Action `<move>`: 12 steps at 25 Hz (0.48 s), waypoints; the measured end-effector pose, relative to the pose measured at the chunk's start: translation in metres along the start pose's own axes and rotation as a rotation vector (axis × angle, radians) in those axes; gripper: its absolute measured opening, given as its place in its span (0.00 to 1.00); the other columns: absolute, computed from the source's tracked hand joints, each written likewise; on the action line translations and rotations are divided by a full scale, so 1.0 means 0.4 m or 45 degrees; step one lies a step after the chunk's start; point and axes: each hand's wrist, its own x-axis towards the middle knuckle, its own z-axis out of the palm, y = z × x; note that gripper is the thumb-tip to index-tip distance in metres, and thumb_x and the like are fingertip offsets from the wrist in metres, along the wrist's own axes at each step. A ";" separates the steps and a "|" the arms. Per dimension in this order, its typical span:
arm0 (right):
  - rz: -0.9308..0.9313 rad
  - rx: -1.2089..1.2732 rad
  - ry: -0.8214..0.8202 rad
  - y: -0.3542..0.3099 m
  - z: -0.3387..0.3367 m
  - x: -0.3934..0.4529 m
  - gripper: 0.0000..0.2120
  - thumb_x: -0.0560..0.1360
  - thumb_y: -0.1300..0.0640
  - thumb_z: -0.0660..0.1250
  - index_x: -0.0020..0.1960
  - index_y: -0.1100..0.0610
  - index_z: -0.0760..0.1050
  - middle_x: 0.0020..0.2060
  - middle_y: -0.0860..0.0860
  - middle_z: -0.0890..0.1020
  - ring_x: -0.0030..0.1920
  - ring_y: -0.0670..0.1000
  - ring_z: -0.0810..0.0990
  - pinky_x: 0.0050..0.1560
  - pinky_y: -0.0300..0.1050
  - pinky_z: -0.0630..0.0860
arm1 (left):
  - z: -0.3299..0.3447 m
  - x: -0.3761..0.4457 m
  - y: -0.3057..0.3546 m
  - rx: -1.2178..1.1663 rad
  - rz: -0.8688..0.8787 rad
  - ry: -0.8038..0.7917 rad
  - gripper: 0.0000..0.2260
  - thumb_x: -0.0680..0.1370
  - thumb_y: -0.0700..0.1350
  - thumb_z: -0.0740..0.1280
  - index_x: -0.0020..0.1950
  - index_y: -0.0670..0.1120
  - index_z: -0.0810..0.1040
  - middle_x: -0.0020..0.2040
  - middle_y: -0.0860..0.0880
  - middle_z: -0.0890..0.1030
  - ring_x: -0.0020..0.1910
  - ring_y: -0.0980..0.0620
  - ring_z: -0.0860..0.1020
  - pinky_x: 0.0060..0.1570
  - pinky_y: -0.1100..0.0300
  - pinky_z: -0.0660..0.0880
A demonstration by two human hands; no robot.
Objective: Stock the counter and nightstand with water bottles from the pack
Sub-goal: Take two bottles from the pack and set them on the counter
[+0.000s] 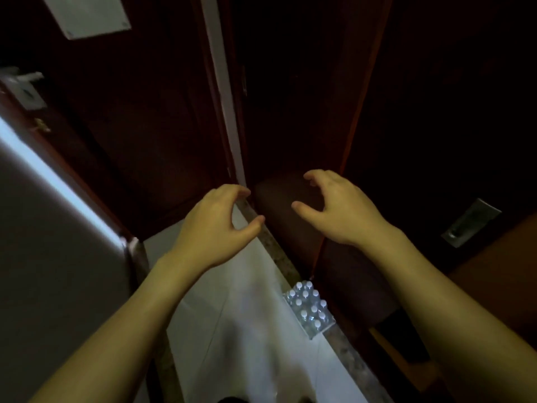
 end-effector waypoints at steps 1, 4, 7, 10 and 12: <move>0.042 -0.008 0.010 0.011 0.012 0.024 0.32 0.73 0.38 0.66 0.72 0.53 0.68 0.65 0.52 0.76 0.64 0.54 0.76 0.61 0.53 0.75 | 0.026 0.039 -0.022 -0.020 0.032 -0.038 0.24 0.74 0.57 0.70 0.67 0.48 0.74 0.62 0.52 0.78 0.60 0.53 0.76 0.56 0.57 0.75; 0.201 -0.041 0.069 0.039 0.045 0.078 0.32 0.73 0.38 0.66 0.72 0.54 0.68 0.65 0.51 0.76 0.65 0.53 0.76 0.61 0.53 0.75 | 0.103 0.160 -0.065 -0.115 0.154 -0.184 0.23 0.74 0.56 0.71 0.66 0.49 0.75 0.62 0.53 0.78 0.61 0.54 0.76 0.55 0.58 0.73; 0.395 -0.073 0.136 0.048 0.065 0.102 0.33 0.73 0.38 0.66 0.72 0.54 0.68 0.65 0.52 0.77 0.64 0.54 0.77 0.61 0.53 0.76 | 0.171 0.265 -0.092 -0.264 0.310 -0.288 0.22 0.72 0.56 0.70 0.63 0.47 0.77 0.59 0.52 0.80 0.59 0.52 0.77 0.55 0.56 0.75; 0.609 -0.091 0.193 0.041 0.089 0.103 0.32 0.73 0.38 0.66 0.71 0.54 0.69 0.63 0.52 0.77 0.63 0.54 0.77 0.60 0.54 0.76 | 0.219 0.344 -0.105 -0.303 0.541 -0.461 0.24 0.71 0.58 0.68 0.63 0.46 0.77 0.58 0.51 0.80 0.58 0.50 0.77 0.53 0.57 0.73; 0.713 -0.082 0.235 0.046 0.099 0.101 0.33 0.72 0.37 0.65 0.71 0.54 0.69 0.63 0.53 0.78 0.62 0.55 0.77 0.60 0.54 0.76 | 0.246 0.389 -0.100 -0.319 0.651 -0.516 0.26 0.70 0.61 0.64 0.63 0.47 0.77 0.58 0.52 0.80 0.58 0.51 0.77 0.53 0.55 0.75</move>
